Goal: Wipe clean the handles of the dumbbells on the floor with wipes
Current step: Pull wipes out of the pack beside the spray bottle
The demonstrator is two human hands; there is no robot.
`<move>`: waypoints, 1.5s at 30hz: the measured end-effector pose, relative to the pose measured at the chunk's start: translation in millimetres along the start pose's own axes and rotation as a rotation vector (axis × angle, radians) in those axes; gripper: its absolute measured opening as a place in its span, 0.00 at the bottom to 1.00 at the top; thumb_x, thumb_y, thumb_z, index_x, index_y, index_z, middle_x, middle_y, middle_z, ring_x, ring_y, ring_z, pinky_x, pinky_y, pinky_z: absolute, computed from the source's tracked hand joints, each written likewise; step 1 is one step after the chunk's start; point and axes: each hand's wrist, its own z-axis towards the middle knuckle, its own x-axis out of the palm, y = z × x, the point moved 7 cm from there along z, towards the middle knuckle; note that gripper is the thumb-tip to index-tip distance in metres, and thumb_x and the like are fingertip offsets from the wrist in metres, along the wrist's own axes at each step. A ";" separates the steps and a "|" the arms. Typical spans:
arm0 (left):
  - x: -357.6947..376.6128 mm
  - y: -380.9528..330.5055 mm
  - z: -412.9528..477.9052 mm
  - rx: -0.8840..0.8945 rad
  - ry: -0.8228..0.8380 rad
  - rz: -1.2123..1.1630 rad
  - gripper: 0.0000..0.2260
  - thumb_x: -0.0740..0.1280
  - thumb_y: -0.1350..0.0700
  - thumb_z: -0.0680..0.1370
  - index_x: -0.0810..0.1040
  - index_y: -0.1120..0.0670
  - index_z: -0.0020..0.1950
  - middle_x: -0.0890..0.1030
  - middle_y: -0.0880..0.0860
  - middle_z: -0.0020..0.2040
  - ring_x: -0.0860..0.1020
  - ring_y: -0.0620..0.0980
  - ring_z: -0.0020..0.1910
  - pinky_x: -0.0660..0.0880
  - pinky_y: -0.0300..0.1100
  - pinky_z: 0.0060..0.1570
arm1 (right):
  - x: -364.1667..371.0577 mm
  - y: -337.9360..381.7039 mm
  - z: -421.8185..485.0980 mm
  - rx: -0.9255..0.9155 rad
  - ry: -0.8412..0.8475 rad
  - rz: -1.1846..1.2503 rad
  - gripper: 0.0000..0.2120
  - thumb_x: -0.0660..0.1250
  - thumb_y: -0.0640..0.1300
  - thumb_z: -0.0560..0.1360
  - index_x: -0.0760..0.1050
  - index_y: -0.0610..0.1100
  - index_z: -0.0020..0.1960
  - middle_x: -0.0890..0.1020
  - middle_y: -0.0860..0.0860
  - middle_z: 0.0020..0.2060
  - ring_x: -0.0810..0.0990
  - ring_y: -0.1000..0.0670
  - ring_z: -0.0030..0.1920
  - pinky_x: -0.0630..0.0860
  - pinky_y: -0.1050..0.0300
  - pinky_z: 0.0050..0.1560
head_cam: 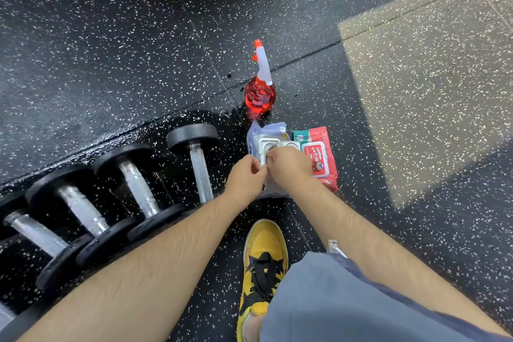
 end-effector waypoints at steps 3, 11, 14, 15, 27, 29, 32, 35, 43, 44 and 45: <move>0.1 -0.7 0.2 0.002 -0.004 -0.001 0.08 0.67 0.54 0.80 0.74 0.56 0.43 0.82 0.56 0.39 0.80 0.53 0.36 0.79 0.57 0.45 | 3.2 1.4 7.1 0.061 0.023 -0.067 0.11 0.61 0.39 0.79 0.80 0.47 0.56 0.83 0.48 0.52 0.81 0.44 0.55 0.69 0.55 0.43; -3.3 3.7 2.9 -0.027 -0.012 0.026 0.08 0.67 0.53 0.81 0.75 0.54 0.44 0.82 0.55 0.40 0.82 0.58 0.42 0.79 0.55 0.45 | 6.6 6.2 14.5 -0.091 -0.054 0.014 0.09 0.60 0.40 0.78 0.80 0.40 0.51 0.83 0.44 0.45 0.81 0.41 0.47 0.67 0.55 0.39; -2.4 3.1 2.6 -0.023 -0.004 0.023 0.08 0.67 0.53 0.81 0.76 0.56 0.46 0.82 0.55 0.42 0.81 0.56 0.42 0.76 0.49 0.43 | 5.2 -2.1 -1.3 -0.163 -0.206 0.154 0.10 0.60 0.41 0.79 0.78 0.38 0.47 0.81 0.43 0.39 0.77 0.40 0.40 0.64 0.53 0.37; -3.1 3.0 2.3 -0.027 -0.017 0.023 0.09 0.67 0.52 0.81 0.76 0.57 0.47 0.82 0.55 0.43 0.79 0.54 0.41 0.75 0.47 0.43 | 4.3 -4.9 -7.5 -0.178 -0.269 0.215 0.10 0.61 0.42 0.79 0.78 0.40 0.44 0.80 0.44 0.36 0.75 0.41 0.37 0.63 0.53 0.35; -4.6 2.5 0.9 -0.065 -0.045 0.060 0.09 0.66 0.52 0.82 0.71 0.53 0.44 0.76 0.52 0.42 0.73 0.49 0.38 0.68 0.45 0.38 | -12.1 -26.4 -32.5 -0.142 -0.482 0.764 0.04 0.61 0.40 0.78 0.71 0.45 0.44 0.75 0.52 0.39 0.72 0.52 0.40 0.71 0.61 0.39; -2.7 0.9 1.1 -0.065 -0.030 0.072 0.09 0.65 0.53 0.82 0.70 0.53 0.44 0.76 0.52 0.42 0.73 0.50 0.39 0.69 0.45 0.38 | -15.0 -25.4 -33.7 -0.145 -0.509 0.772 0.04 0.59 0.43 0.77 0.70 0.45 0.43 0.74 0.53 0.39 0.71 0.53 0.39 0.70 0.61 0.39; -2.9 -4.3 -1.0 -0.070 -0.044 0.082 0.08 0.66 0.55 0.81 0.69 0.53 0.45 0.76 0.52 0.44 0.74 0.50 0.40 0.69 0.44 0.37 | -18.0 -25.0 -36.5 -0.146 -0.532 0.789 0.05 0.58 0.45 0.77 0.70 0.45 0.44 0.74 0.53 0.39 0.70 0.54 0.40 0.68 0.63 0.41; -10.4 -19.8 -8.8 0.108 -0.143 0.058 0.13 0.71 0.54 0.75 0.69 0.50 0.55 0.71 0.50 0.55 0.73 0.48 0.47 0.73 0.41 0.44 | -22.0 -22.6 -31.8 -0.170 -0.487 0.777 0.03 0.61 0.40 0.78 0.72 0.43 0.45 0.76 0.50 0.42 0.72 0.54 0.42 0.70 0.62 0.44; -8.1 -54.1 -8.3 0.375 -0.159 0.120 0.05 0.65 0.61 0.79 0.75 0.56 0.43 0.75 0.49 0.44 0.72 0.48 0.43 0.73 0.52 0.46 | -34.8 -22.9 -27.1 -0.147 -0.504 0.828 0.04 0.58 0.43 0.78 0.70 0.44 0.46 0.74 0.52 0.41 0.72 0.52 0.42 0.68 0.61 0.44; -9.2 -54.1 -8.2 0.356 -0.157 0.114 0.07 0.65 0.62 0.79 0.74 0.56 0.41 0.75 0.49 0.42 0.71 0.48 0.41 0.72 0.52 0.45 | -36.6 -24.5 -27.3 -0.144 -0.508 0.827 0.04 0.57 0.43 0.78 0.70 0.44 0.46 0.74 0.51 0.41 0.72 0.51 0.42 0.68 0.61 0.44; -10.9 -51.7 -7.5 0.339 -0.160 0.109 0.08 0.65 0.62 0.79 0.73 0.56 0.40 0.75 0.49 0.41 0.71 0.46 0.40 0.72 0.50 0.44 | -39.1 -26.8 -28.0 -0.138 -0.519 0.832 0.05 0.57 0.42 0.79 0.70 0.43 0.47 0.74 0.50 0.41 0.72 0.51 0.42 0.68 0.60 0.44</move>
